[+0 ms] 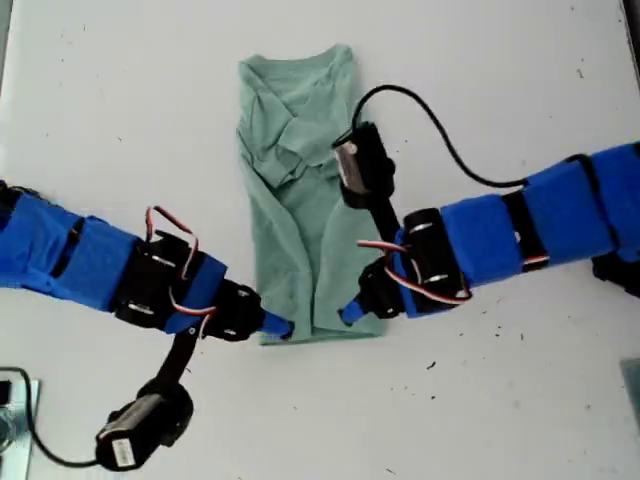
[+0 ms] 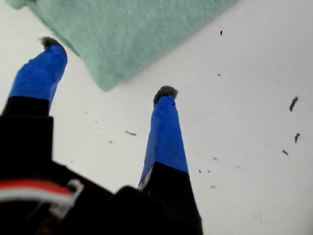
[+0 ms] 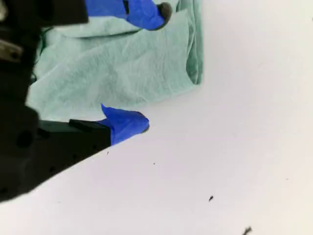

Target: Fold t shirt

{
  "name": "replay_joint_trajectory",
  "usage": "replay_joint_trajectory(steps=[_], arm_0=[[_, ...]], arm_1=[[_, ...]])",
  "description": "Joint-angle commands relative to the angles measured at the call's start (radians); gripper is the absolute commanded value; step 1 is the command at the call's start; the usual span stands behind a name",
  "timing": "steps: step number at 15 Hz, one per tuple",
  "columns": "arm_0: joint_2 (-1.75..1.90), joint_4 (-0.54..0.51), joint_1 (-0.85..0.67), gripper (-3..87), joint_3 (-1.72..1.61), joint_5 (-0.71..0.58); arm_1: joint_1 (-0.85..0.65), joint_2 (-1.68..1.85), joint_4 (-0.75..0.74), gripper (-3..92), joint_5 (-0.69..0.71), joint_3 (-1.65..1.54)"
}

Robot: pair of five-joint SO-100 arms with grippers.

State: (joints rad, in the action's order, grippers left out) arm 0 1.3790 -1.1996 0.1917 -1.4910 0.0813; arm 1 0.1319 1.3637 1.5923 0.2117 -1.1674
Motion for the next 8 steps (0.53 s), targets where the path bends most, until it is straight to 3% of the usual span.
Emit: replay_joint_trajectory(steps=[1, 3, 4, 7, 8], arm_0=[[-0.081, 0.072, -0.052, 28.3, 0.075, -0.023], [-0.239, 0.092, -0.083, 25.8, 0.130, -0.052], [-0.327, 0.067, -0.094, 24.3, 0.192, -0.061], [-0.476, -0.011, -0.087, -0.1, 0.377, -0.083], [-0.477, -0.011, -0.084, -0.2, 0.382, -0.092]], arm_1=[[-0.002, -0.066, -0.084, 35.3, -0.008, 0.060], [0.006, -0.186, -0.140, 31.3, -0.025, 0.051], [0.017, -0.245, -0.156, 24.4, -0.041, 0.058], [0.037, -0.304, -0.173, 3.5, -0.058, 0.080], [0.041, -0.304, -0.173, -1.7, -0.051, 0.080]])
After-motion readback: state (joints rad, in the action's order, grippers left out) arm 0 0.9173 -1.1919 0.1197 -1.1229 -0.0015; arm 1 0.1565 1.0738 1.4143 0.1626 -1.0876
